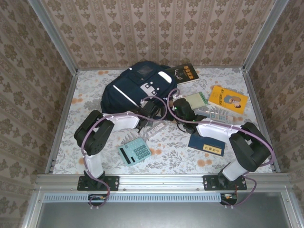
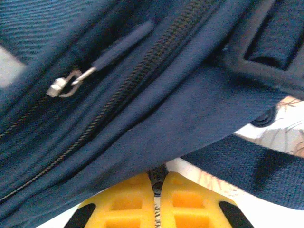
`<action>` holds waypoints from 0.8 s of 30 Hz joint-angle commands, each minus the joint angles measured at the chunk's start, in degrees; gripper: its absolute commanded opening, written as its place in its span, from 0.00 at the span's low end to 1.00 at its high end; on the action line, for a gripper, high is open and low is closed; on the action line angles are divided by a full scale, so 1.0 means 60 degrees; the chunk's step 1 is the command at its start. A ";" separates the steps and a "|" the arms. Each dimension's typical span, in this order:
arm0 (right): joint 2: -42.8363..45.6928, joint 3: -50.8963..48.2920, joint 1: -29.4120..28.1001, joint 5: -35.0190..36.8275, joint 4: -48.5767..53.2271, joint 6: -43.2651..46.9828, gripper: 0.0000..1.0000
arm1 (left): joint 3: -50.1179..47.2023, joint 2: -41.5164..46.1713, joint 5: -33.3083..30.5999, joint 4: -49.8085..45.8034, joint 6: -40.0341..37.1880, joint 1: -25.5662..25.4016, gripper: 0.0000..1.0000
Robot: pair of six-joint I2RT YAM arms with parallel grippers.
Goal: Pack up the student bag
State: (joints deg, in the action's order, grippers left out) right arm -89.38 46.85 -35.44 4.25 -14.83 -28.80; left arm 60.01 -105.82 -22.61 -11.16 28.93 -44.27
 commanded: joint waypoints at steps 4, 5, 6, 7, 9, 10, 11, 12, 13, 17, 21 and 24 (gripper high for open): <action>-0.0823 0.0698 -0.0106 -0.0932 0.0091 -0.0812 0.53 | -0.0607 0.1058 -0.0392 -0.0643 -0.0070 -0.0137 0.00; -0.1019 0.0851 -0.0114 -0.0967 0.0200 -0.1003 0.54 | -0.0633 0.1186 -0.0413 -0.0622 -0.0102 -0.0177 0.00; -0.1219 0.1004 -0.0114 -0.1040 0.0243 -0.1221 0.55 | -0.0670 0.1290 -0.0450 -0.0630 -0.0126 -0.0257 0.00; -0.1409 0.1151 -0.0114 -0.1034 0.0286 -0.1439 0.56 | -0.0684 0.1368 -0.0478 -0.0631 -0.0154 -0.0301 0.00; -0.1712 0.1404 -0.0114 -0.0911 0.0423 -0.1878 0.58 | -0.0711 0.1460 -0.0493 -0.0614 -0.0198 -0.0374 0.00; -0.1897 0.1570 -0.0114 -0.0885 0.0470 -0.2070 0.58 | -0.0727 0.1498 -0.0489 -0.0614 -0.0207 -0.0399 0.00; -0.2048 0.1712 -0.0128 -0.0863 0.0553 -0.2226 0.58 | -0.0762 0.1521 -0.0480 -0.0588 -0.0204 -0.0414 0.00; -0.2211 0.1865 -0.0128 -0.0821 0.0615 -0.2407 0.58 | -0.0796 0.1562 -0.0451 -0.0561 -0.0201 -0.0425 0.00; -0.2387 0.2017 -0.0128 -0.0747 0.0685 -0.2573 0.58 | -0.0827 0.1609 -0.0429 -0.0531 -0.0189 -0.0442 0.00; -0.2998 0.2539 -0.0128 -0.0519 0.0978 -0.3211 0.60 | -0.1040 0.1813 -0.0274 -0.0491 0.0038 -0.0353 0.00; -0.3393 0.2777 -0.0150 -0.0577 0.0878 -0.3462 0.57 | -0.1924 0.2185 0.1455 0.0670 0.0308 0.0447 0.03; -0.3595 0.3006 -0.0169 -0.0592 0.1012 -0.3342 0.57 | -0.2761 0.2508 0.2780 0.1925 0.0515 0.1030 0.21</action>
State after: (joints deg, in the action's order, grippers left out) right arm -109.49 62.41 -36.03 -0.23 -10.76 -47.37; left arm 46.57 -93.08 -14.85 -6.35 29.85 -40.51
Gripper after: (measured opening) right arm 0.568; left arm 0.166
